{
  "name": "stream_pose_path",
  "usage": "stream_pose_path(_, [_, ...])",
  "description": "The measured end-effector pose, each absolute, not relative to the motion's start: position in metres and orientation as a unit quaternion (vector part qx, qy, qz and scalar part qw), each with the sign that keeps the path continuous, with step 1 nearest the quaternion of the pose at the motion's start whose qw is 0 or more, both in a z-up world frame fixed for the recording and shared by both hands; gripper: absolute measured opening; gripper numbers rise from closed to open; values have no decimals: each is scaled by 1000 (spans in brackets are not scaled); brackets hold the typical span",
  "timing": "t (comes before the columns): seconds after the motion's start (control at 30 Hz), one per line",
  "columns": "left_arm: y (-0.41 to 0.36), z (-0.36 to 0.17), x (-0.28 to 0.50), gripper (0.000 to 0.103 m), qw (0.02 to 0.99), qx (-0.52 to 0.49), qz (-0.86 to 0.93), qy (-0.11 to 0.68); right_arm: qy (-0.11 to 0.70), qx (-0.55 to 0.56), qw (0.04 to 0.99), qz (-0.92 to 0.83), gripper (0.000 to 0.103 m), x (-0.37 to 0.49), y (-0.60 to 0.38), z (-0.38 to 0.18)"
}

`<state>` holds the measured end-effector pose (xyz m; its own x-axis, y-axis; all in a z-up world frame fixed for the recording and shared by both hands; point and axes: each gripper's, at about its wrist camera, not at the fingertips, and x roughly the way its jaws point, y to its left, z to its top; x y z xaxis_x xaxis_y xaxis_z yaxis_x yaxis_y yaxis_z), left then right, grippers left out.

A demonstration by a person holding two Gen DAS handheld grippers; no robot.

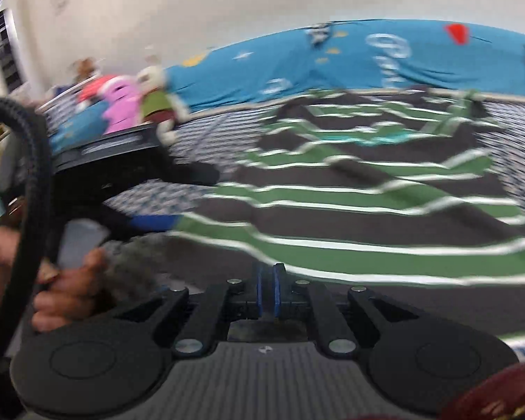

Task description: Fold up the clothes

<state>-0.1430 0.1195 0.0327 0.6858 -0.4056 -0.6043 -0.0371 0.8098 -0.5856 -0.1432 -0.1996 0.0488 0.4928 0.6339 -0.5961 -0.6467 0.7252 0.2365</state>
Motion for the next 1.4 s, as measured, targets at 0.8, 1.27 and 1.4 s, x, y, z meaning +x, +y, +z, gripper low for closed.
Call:
stream_pose_path(0.8, [160, 42, -160, 100, 892, -271, -13, 361, 284, -174, 824, 459, 33, -161, -89, 18])
stream_pose_path(1.27, [161, 60, -173, 100, 922, -245, 15, 298, 313, -78, 828, 458, 10, -136, -94, 21])
stream_pose_path(1.4, [163, 78, -186, 103, 943, -222, 45, 245, 334, -4, 797, 503, 11, -128, -93, 29])
